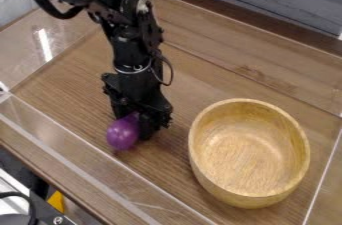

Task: Put the purple eggplant in the brown bowl

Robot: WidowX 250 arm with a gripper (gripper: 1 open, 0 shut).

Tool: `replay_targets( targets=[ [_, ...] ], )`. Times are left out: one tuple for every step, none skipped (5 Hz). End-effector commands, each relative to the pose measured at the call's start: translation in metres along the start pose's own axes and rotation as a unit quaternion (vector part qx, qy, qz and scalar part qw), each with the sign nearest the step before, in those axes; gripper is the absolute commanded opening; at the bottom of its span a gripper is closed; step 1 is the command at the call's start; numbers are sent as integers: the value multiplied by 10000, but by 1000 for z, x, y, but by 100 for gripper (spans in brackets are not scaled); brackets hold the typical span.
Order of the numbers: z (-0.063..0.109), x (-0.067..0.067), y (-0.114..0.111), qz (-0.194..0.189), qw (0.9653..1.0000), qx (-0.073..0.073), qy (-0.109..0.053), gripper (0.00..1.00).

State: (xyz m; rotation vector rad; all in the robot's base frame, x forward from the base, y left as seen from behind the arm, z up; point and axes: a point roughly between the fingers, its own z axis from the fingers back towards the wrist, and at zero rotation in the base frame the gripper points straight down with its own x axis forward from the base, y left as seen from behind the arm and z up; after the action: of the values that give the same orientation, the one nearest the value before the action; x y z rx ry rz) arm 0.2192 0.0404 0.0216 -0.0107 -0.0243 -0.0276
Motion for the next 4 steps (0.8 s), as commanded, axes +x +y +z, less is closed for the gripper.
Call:
replay_targets(
  targets=[
    [15,9,-1,1,9997,49,-236,0],
    [19,8,-2,10,9998,30,-211,0],
    [23,8,-4,22,9998,12,-194,0],
    [26,8,-5,29,9998,-2,-179,0]
  ],
)
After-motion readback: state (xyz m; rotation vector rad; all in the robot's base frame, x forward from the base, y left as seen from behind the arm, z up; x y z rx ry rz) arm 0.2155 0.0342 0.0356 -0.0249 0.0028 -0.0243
